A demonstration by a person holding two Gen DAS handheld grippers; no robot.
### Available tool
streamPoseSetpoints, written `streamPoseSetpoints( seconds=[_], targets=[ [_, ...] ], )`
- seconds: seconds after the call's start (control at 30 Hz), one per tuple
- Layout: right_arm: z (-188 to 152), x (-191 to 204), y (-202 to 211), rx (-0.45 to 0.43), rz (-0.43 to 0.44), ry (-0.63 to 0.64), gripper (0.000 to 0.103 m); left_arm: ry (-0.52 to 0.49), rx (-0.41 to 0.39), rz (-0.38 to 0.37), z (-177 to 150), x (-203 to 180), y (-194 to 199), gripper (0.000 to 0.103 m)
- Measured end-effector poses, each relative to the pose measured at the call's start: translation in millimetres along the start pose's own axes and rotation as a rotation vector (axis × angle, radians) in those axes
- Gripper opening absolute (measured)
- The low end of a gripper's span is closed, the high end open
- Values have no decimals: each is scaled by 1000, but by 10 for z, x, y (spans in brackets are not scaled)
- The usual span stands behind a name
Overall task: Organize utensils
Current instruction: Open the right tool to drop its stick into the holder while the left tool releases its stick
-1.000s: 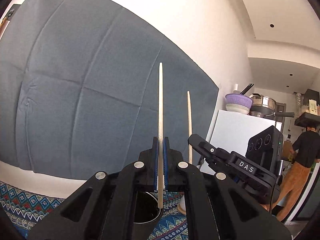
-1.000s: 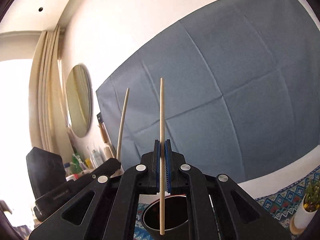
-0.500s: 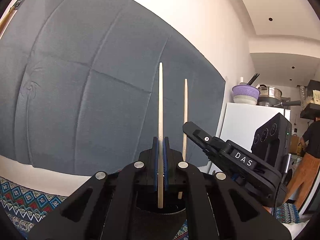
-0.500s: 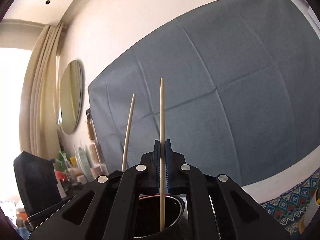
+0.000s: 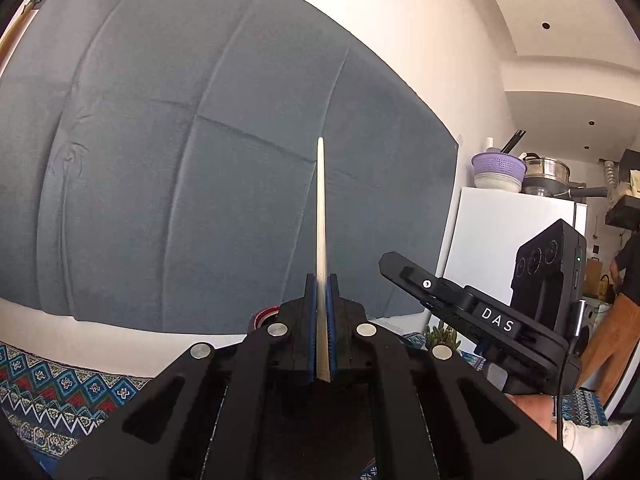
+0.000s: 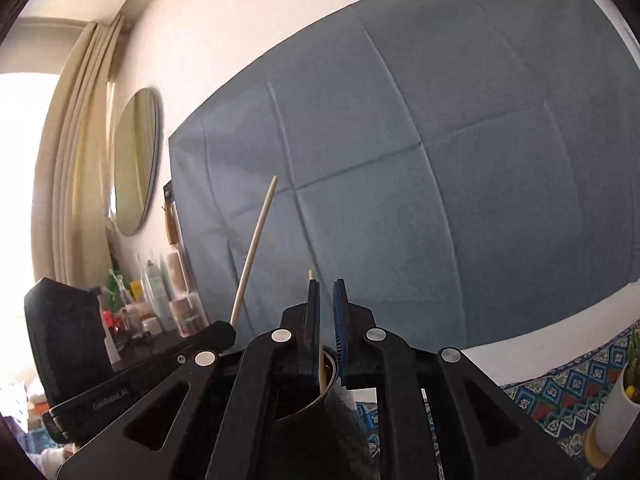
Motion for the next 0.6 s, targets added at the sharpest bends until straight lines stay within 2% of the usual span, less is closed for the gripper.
streamPoseSetpoints(
  seconds=[0.07,0.1,0.13,0.17,0.3,0.33,0.37,0.4,0.47,0.53,0.6],
  targets=[
    [4,-40,2,0,-11,-6,9,11,7,6,-5,36,-8,7],
    [10,-56,3,0,-14,-11,9,14,3,11,-1,55,4,14],
    [17,-83,7,-2,-19,-19,14,18,0,16,7,74,11,18],
    [27,-114,16,-4,-26,-27,24,23,-1,16,14,87,16,25],
    [105,-217,75,-34,-62,-36,38,36,-12,16,65,120,43,38],
    [123,-243,89,-38,-69,-39,45,42,-15,6,79,111,48,41],
    [145,-272,110,-45,-78,-43,51,47,-20,0,99,99,61,49],
    [172,-298,130,-54,-87,-48,53,49,-28,9,122,95,76,61],
    [211,-352,162,-62,-101,-58,61,48,-46,-3,178,55,116,64],
    [243,-397,185,-70,-111,-70,66,48,-48,-16,227,12,140,71],
    [258,-431,186,-65,-114,-84,73,35,-63,-11,281,-26,177,84]
  ],
)
Point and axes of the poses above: each gripper's, at about its wrist camera, not at the fingertips, and y roughly against the way its jaws point, x to its left, z to its top, the point moved 10 cm from there along -y, roughly the way its jaws point
